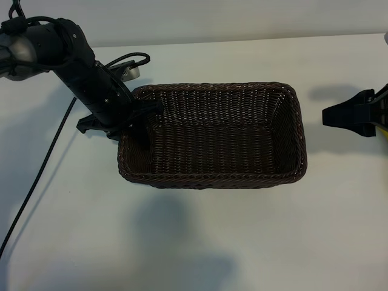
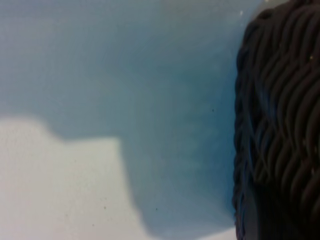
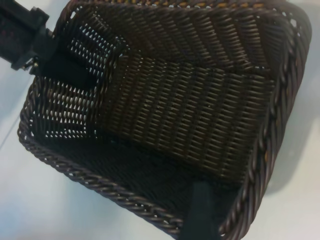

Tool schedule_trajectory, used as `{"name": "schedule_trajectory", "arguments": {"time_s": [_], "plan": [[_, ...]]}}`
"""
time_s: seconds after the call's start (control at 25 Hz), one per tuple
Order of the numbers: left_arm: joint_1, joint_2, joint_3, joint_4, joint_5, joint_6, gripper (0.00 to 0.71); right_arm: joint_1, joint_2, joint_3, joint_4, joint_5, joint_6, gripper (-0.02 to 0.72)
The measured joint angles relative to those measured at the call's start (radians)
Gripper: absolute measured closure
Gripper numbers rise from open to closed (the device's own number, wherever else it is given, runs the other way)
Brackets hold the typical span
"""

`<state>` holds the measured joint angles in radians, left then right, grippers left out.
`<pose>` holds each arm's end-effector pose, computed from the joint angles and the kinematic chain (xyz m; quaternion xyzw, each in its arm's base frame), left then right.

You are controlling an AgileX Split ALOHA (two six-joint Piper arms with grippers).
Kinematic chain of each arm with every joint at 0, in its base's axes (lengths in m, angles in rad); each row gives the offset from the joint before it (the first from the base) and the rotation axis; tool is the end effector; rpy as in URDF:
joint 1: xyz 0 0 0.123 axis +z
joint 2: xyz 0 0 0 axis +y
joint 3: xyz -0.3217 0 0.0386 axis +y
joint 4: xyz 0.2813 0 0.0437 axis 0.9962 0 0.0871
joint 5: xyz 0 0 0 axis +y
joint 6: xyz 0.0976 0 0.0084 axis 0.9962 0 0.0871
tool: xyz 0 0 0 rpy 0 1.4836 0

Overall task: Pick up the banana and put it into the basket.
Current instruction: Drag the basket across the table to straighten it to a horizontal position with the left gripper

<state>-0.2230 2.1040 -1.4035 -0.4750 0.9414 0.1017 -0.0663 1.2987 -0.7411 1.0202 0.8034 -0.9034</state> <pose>0.4274 -0.1341 0.1417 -0.0219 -0.9813 0.1914 0.0038 0.2598 0.0430 0.2678 -0.0920 0.9037 0.2917 0.2996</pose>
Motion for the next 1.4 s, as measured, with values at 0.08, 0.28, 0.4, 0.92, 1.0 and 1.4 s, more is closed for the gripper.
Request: {"name": "schedule_trajectory", "arguments": {"time_s": [0.08, 0.28, 0.4, 0.92, 1.0, 1.4], "plan": [[0.0, 0.0, 0.0, 0.0, -0.005, 0.0, 0.553, 0.0, 0.0, 0.0, 0.0, 0.0, 0.0, 0.12], [0.0, 0.0, 0.0, 0.0, -0.019, 0.0, 0.55, 0.0, 0.0, 0.0, 0.0, 0.0, 0.0, 0.12], [0.0, 0.0, 0.0, -0.01, -0.014, 0.0, 0.461, 0.0, 0.0, 0.0, 0.0, 0.0, 0.0, 0.12], [0.0, -0.003, -0.001, -0.018, 0.08, -0.007, 0.133, 0.0, 0.0, 0.0, 0.0, 0.0, 0.001, 0.12], [0.0, -0.012, -0.003, -0.007, 0.081, -0.011, 0.134, 0.0, 0.0, 0.0, 0.0, 0.0, 0.001, 0.12], [0.0, -0.089, -0.029, 0.039, 0.121, -0.021, 0.134, 0.0, 0.0, 0.0, 0.0, 0.001, 0.001, 0.12]]}}
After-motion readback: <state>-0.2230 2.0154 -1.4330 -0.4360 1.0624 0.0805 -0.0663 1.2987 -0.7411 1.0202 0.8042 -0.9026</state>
